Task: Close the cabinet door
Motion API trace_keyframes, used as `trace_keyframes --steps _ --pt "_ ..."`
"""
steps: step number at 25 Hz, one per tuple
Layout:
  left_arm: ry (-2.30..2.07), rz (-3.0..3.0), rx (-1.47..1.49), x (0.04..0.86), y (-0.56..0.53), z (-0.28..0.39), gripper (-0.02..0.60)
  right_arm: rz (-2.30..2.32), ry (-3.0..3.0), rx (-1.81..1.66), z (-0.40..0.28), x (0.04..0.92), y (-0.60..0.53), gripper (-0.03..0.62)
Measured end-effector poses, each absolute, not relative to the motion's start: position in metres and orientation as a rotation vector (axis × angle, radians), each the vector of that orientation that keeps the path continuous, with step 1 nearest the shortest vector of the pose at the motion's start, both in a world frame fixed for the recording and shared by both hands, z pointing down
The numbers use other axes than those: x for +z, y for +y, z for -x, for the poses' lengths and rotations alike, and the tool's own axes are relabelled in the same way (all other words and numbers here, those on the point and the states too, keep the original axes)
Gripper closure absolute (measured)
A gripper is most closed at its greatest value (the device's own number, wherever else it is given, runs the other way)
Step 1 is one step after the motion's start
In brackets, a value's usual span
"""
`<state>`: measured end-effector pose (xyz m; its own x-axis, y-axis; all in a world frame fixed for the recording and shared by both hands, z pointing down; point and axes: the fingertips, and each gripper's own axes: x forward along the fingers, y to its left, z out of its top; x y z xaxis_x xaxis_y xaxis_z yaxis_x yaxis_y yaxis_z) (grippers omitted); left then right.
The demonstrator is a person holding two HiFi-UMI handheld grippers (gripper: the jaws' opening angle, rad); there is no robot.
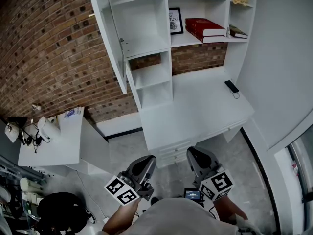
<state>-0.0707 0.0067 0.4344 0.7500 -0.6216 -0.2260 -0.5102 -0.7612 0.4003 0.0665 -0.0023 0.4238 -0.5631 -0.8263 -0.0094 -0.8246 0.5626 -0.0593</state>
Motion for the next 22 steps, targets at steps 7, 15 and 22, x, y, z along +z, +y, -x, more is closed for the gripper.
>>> trace_keyframes --steps 7,15,22 --pt "-0.898 -2.625 -0.493 0.44 0.006 0.063 0.572 1.463 2.732 -0.064 -0.079 0.426 -0.006 0.563" --pt "-0.936 -2.602 -0.499 0.444 0.0 0.054 0.572 1.449 2.761 -0.056 -0.09 0.431 -0.013 0.563" --pt "-0.997 -2.583 -0.506 0.445 0.0 0.051 0.572 1.356 2.82 -0.029 -0.087 0.428 -0.021 0.563"
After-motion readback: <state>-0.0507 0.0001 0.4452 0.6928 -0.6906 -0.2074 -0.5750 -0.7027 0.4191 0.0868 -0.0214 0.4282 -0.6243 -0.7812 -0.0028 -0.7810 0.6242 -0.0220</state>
